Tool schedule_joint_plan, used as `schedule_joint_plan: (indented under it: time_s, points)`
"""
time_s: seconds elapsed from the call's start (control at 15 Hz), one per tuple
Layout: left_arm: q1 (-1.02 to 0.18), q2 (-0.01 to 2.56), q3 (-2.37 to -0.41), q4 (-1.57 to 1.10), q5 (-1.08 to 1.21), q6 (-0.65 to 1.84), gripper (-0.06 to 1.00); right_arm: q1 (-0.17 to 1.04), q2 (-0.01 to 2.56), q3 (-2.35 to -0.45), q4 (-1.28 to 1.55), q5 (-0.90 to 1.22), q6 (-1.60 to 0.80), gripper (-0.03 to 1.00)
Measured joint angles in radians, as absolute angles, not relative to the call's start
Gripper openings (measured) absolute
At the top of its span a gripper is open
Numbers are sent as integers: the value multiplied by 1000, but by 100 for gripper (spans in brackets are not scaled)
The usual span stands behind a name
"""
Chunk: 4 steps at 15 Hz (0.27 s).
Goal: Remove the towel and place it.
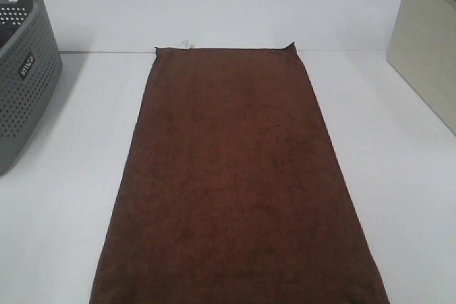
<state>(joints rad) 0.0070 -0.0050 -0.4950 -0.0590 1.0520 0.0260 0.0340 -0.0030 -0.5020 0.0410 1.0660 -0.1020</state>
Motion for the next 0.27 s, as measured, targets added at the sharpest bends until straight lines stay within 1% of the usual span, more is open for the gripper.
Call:
schedule_joint_plan:
  time_s: [0.27]
  points:
    - [7,-5,-495,-59,1052,26,85,34,-3,-502,41,1066,-102,75]
